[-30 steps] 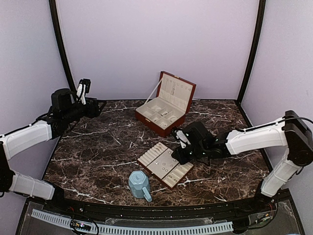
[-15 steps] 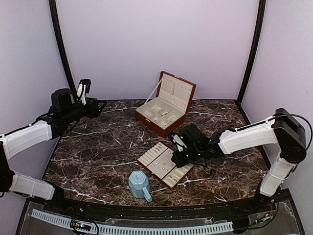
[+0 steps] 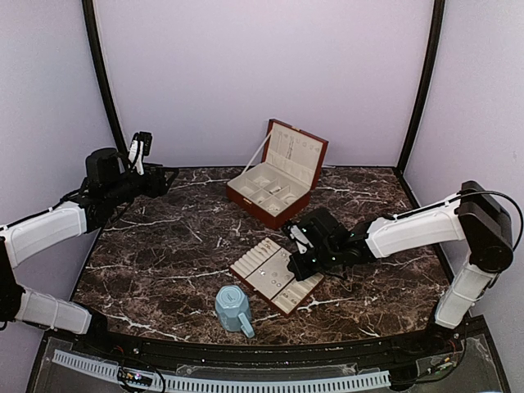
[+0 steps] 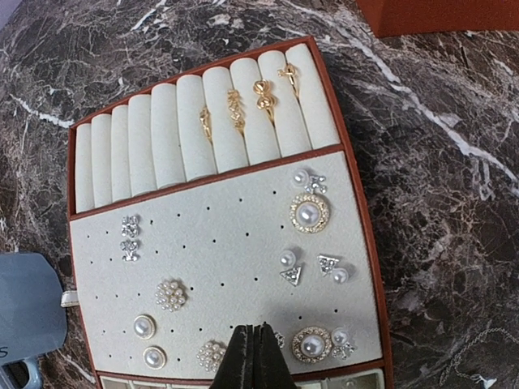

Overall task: Organize the mixed jewelry
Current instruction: Adjust the earring on the earring holder.

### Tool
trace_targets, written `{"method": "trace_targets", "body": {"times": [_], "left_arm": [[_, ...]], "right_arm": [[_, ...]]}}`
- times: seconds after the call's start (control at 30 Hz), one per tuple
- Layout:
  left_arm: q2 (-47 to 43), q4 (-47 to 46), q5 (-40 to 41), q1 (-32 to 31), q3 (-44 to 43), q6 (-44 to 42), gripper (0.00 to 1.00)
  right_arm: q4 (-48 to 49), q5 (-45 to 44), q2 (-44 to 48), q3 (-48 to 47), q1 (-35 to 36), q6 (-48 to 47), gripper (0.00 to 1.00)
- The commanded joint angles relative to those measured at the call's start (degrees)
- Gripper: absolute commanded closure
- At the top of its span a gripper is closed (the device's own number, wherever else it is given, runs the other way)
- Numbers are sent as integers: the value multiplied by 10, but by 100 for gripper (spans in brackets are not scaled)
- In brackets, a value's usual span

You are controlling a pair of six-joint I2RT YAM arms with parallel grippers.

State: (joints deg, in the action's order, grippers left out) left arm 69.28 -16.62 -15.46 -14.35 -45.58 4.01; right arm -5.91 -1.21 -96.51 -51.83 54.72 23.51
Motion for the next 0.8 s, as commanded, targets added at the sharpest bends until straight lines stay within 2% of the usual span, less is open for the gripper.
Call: {"method": "trace_targets", "body": {"times": [0.0,0.23,0.77], "left_arm": [[-19,-15,-5,3,8,-7,35],[-20,-16,-5,3,8,-8,35],[-25,-14,-5,3,8,-8,35]], "right_arm": [[-16,-10,11,9,-1,12,100],[-17,-15,22,14,-1,12,100],[11,1,-19,27,-1,19,100]]}}
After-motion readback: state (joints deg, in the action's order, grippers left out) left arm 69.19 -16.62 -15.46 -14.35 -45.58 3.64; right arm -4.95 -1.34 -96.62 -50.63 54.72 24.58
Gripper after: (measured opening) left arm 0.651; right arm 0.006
